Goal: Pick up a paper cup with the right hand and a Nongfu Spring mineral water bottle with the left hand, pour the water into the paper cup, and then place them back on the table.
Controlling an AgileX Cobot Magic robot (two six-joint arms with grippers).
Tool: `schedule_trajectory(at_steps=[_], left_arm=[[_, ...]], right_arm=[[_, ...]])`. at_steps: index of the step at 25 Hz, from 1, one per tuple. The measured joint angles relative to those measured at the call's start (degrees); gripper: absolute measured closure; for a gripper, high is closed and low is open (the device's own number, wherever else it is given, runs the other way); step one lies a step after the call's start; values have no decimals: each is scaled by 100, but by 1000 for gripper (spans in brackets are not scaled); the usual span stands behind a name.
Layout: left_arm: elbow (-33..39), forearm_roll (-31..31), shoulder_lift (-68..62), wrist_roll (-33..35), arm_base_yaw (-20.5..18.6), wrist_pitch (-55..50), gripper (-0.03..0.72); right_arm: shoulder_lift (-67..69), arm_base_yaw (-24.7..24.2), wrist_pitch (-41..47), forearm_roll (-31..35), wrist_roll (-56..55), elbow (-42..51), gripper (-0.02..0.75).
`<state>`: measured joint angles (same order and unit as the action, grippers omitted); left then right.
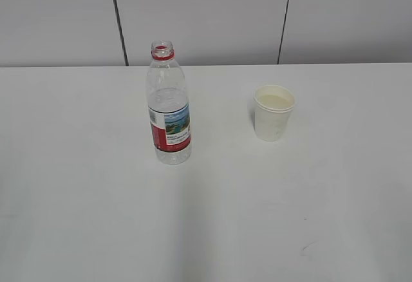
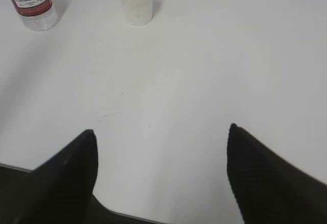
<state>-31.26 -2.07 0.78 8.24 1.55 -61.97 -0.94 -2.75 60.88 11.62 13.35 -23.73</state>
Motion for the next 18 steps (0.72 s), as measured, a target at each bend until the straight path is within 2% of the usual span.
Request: schedule_trajectory(at_steps=[18], left_arm=[[0, -5, 0, -12, 0, 0, 232]], right_arm=[[0, 0, 0, 0, 0, 0, 156]])
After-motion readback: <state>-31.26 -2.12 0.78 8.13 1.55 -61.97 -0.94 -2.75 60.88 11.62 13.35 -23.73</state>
